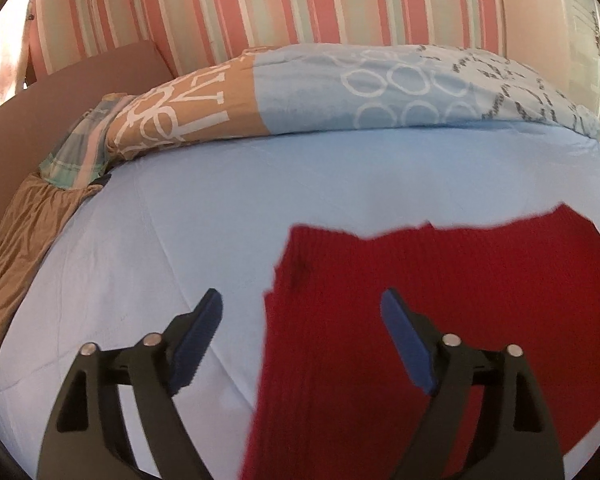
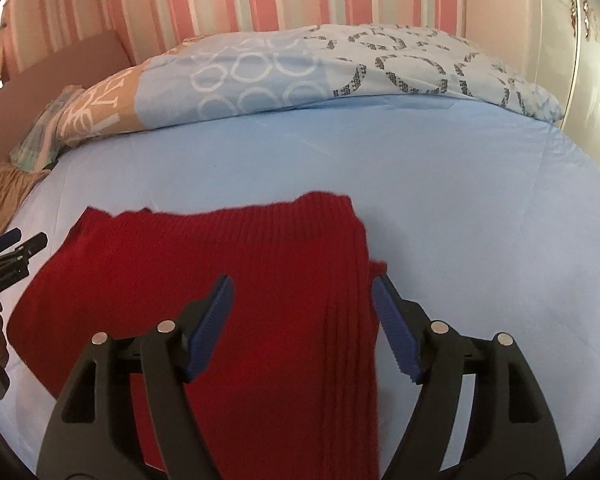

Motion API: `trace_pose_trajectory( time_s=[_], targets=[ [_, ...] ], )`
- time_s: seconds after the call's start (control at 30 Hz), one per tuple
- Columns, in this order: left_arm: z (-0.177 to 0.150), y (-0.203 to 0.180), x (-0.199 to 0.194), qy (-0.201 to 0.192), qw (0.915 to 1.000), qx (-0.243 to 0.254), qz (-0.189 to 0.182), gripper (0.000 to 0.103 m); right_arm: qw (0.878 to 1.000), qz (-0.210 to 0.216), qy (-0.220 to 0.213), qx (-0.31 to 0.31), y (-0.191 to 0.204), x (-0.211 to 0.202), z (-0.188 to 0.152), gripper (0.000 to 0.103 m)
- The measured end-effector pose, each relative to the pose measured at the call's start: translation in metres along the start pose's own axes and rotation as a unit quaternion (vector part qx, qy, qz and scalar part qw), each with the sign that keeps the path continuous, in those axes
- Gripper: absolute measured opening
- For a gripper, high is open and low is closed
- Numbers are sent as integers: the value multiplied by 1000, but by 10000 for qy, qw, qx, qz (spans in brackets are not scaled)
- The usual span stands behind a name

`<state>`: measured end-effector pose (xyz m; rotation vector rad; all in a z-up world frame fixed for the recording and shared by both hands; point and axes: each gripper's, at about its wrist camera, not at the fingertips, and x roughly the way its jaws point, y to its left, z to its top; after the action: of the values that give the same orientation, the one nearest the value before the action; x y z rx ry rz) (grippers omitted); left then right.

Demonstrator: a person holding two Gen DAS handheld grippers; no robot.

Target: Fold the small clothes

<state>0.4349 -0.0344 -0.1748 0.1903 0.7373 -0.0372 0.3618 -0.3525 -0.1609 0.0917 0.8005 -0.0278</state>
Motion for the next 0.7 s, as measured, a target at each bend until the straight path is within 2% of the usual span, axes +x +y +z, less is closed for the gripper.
trace_pose_trajectory(
  time_s=[0.07,0.17,0.3,0.4,0.53,0.57,0.63,0.7],
  targets=[
    [-9,-7,-3,12,10000,14,-2,85,9999,25,29,-113,14,1,-6,82],
    [-23,-18,-6,169,9996,-107,-196,85,9996,211,68,-173,34,3,-12,82],
    [-45,-24,-5,325,9991,-135,-232,85,9979,541,178,-321,65,0,-33,82],
    [-59,-20,-23,237,9985,-303,-386,85,9957,725,142,-563,84,-18,-54,83],
    [-83,-36,-47,124,9974,-198,-679,88,9936,681,175,-885,107,-28,-81,84],
    [-90,-43,-46,170,9977,-64,-657,88,9937,575,268,-923,111,-23,-88,85],
    [-101,-52,-37,301,9985,182,-411,88,9930,393,764,-806,108,-1,-102,85],
    [-108,-51,-27,421,9981,242,-368,93,9929,371,843,-750,103,9,-109,88]
  ],
)
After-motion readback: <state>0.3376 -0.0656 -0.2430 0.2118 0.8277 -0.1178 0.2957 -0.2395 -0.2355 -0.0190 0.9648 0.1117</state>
